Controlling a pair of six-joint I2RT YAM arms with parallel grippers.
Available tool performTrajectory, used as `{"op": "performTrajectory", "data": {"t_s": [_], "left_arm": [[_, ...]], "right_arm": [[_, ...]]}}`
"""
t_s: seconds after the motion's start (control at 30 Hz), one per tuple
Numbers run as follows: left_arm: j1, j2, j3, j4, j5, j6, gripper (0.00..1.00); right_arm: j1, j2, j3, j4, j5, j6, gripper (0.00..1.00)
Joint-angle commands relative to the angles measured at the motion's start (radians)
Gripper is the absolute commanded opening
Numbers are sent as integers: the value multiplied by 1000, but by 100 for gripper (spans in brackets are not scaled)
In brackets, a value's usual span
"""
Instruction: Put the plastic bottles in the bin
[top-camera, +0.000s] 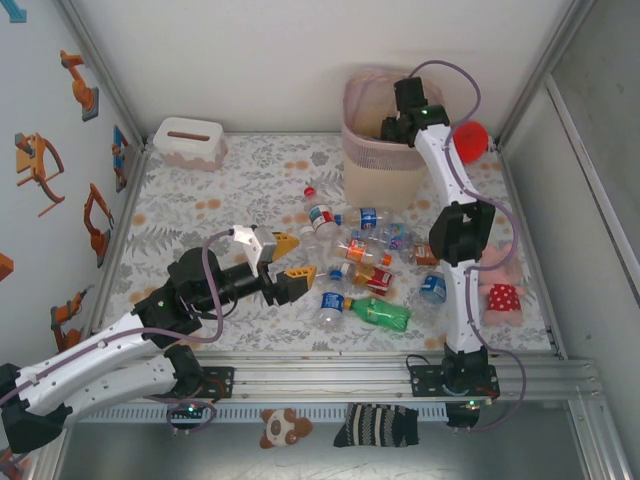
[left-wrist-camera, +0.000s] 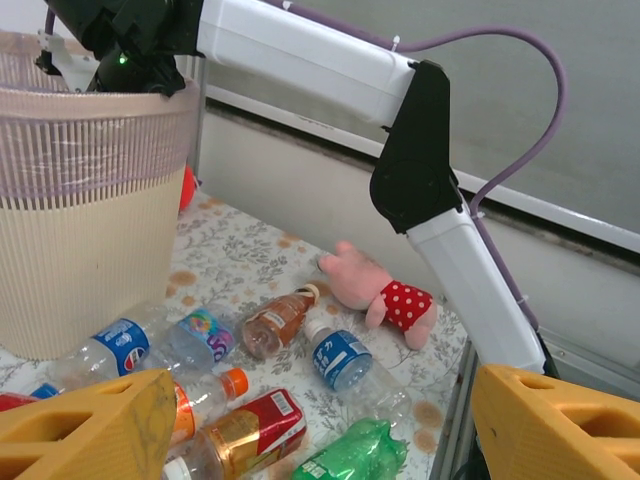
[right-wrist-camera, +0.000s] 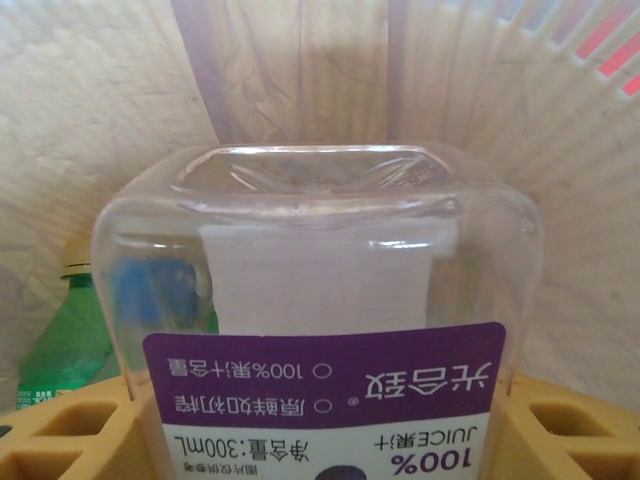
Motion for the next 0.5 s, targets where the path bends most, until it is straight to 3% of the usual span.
{"op": "performTrajectory", "data": {"t_s": [0.0,0.47], "left_arm": [[10,-17,26,-14,-11,-1,77],[17,-29,36,-23,-8,0,77]], "right_arm": [[-22,72,7,-82,-8,20,43],[-22,0,45,-96,-29,35,74]]}}
